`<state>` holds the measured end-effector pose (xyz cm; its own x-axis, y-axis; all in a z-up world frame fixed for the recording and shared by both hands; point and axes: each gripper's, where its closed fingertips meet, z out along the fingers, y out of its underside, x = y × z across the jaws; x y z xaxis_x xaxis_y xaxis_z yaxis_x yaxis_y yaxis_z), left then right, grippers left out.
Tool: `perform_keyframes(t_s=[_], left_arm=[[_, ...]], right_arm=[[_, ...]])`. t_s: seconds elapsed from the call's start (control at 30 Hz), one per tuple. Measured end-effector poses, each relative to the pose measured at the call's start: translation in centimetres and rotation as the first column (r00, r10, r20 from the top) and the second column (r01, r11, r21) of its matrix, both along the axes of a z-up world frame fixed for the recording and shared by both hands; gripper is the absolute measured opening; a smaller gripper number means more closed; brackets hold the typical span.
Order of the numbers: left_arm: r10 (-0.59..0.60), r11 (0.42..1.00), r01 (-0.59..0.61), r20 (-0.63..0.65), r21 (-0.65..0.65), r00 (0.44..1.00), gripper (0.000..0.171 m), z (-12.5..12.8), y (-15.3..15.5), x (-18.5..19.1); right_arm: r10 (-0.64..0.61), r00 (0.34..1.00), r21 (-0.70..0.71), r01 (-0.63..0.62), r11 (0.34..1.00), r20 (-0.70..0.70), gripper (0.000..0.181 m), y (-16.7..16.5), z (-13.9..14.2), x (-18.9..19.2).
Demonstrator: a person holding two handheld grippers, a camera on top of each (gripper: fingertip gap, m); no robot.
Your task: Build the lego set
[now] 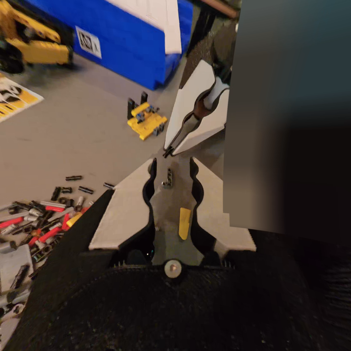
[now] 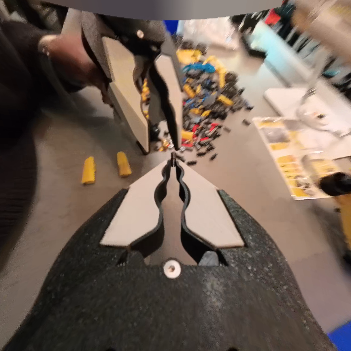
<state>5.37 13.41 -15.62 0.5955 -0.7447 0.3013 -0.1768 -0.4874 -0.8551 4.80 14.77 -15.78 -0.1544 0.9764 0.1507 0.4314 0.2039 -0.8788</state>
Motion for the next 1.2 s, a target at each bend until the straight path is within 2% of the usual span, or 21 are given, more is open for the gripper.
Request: perform_keyframes(t_s=[0.07,0.13,0.2,0.27,0.33,0.4,0.53,0.7,0.77,0.83,0.9,1.07,1.1,1.13,1.2], left_arm=[[0.037,0.998,-0.042,0.124,0.046,0.992,0.032,2.1,0.3,-0.8],[0.027,0.996,-0.052,0.313,0.072,0.949,0.033,5.1,-0.1,-1.3],[0.027,0.997,-0.057,0.478,0.048,0.878,0.032,7.3,-0.4,-2.2],[0.057,0.998,-0.056,0.546,-0.019,0.836,0.030,7.4,-0.4,-2.9],[0.100,0.995,-0.072,0.576,-0.071,0.811,0.021,6.9,-0.2,-3.5],[0.114,0.993,-0.083,0.595,-0.079,0.795,0.016,6.7,-0.2,-3.9],[0.020,0.998,0.026,0.665,-0.058,0.746,0.016,7.5,-1.7,-3.4],[-0.043,0.987,0.142,0.716,-0.079,0.697,0.022,7.4,-3.1,-2.0],[-0.008,0.983,0.136,0.707,-0.125,0.708,0.011,6.6,-2.7,-1.9],[-0.009,0.981,0.144,0.715,-0.128,0.699,0.002,6.7,-2.7,-2.1],[-0.004,0.983,0.135,0.714,-0.126,0.700,0.002,6.6,-2.6,-2.3],[-0.013,0.980,0.152,0.711,-0.132,0.703,0.015,6.2,-3.1,-1.9],[-0.008,0.980,0.145,0.707,-0.134,0.707,0.013,6.0,-3.1,-1.8],[-0.007,0.982,0.138,0.707,-0.128,0.707,0.002,6.0,-3.2,-1.9],[0.005,0.985,0.117,0.709,-0.124,0.706,0.000,6.0,-3.3,-2.2]], right_arm=[[-0.095,0.986,0.092,0.108,0.990,-0.135,0.004,1.8,2.0,-0.2],[-0.149,0.961,0.167,0.191,0.967,-0.234,0.004,2.9,3.4,-0.2],[-0.144,0.944,0.200,0.208,0.957,-0.297,0.005,2.4,4.2,-0.5],[-0.092,0.936,0.211,0.171,0.962,-0.340,0.004,0.6,4.8,-1.3],[-0.047,0.921,0.236,0.149,0.960,-0.387,0.004,-1.7,5.7,-1.9],[-0.055,0.906,0.303,0.197,0.933,-0.419,0.004,-2.7,6.5,-2.3],[-0.074,0.868,0.410,0.306,0.859,-0.492,0.004,-3.5,7.8,-2.1],[-0.057,0.880,0.434,0.287,0.854,-0.471,0.004,-4.0,6.9,-2.4],[-0.073,0.881,0.439,0.303,0.846,-0.468,0.004,-3.5,6.7,-2.3],[-0.062,0.885,0.418,0.278,0.865,-0.461,0.004,-3.4,6.4,-2.2],[-0.050,0.888,0.422,0.266,0.867,-0.457,0.004,-3.5,6.3,-2.1],[-0.017,0.888,0.461,0.255,0.850,-0.460,0.004,-4.5,6.5,-2.2],[-0.015,0.889,0.466,0.254,0.847,-0.457,0.004,-4.6,6.5,-2.2],[-0.018,0.892,0.472,0.256,0.844,-0.452,0.005,-4.7,6.4,-2.3],[-0.019,0.894,0.476,0.257,0.841,-0.448,0.005,-4.7,6.3,-2.5]])
